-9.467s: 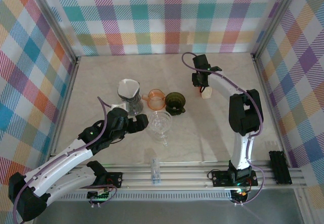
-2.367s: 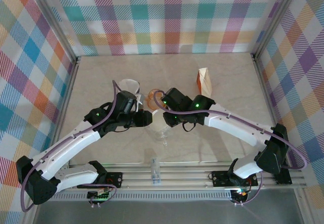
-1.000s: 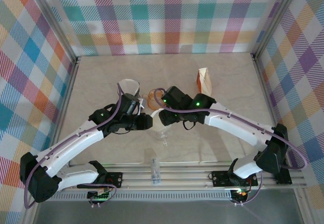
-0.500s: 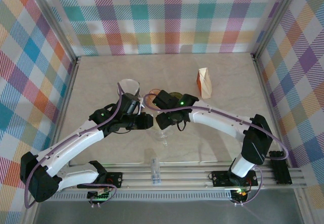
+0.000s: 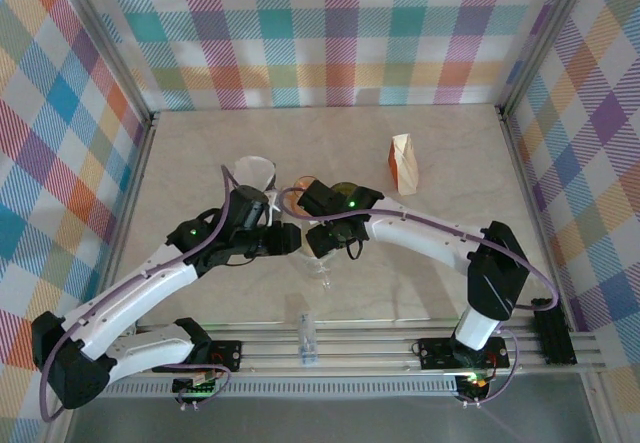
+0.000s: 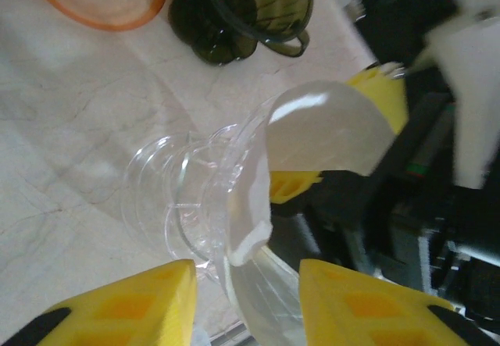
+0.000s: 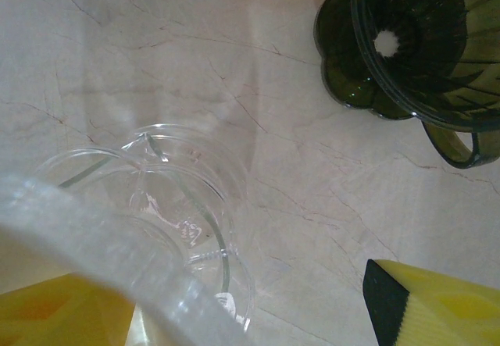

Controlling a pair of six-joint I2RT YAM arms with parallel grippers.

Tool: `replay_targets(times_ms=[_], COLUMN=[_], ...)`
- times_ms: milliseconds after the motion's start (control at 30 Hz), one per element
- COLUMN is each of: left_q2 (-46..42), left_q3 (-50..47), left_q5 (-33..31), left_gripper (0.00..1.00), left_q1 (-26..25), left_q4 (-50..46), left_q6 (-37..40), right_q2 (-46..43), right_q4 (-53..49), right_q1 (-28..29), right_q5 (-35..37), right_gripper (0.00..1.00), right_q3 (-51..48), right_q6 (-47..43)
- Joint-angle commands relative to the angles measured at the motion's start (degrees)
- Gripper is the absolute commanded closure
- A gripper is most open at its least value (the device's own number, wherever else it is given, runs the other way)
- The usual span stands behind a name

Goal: Place the coffee filter in the dripper

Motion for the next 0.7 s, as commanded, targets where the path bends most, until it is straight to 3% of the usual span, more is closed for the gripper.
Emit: replay_targets(times_ms=[0,467,567,667], left_q2=[-1.0,3.2,3.0,2.3], left_q3=[-1.1,-0.6,-0.6,-0.4], left_q5=[-1.1,-3.4,-6.0,-8.3], left_gripper=[0.56,0.57,0.66,0.68], left_q1=[0.9,1.2,1.3,1.6], left_q4=[1.8,1.2,-0.4,-2.1], left_q6=[-0.4,0.4,-0.3,-0.9], right_q2=[1.1,0.8,0.8,0.8], right_q4=[-0.1,-0.5,-0.5,-0.5], right_q1=[-0.1,-0.1,-0.1,-0.1], right_q5=[-0.1,-0.1,0.0,-0.1], right_gripper=[0.22,0.22,0.22,0.22], right_q3=[-0.3,-0.5,-0.5,-0.6], right_q6=[1.1,1.5,1.8,1.8])
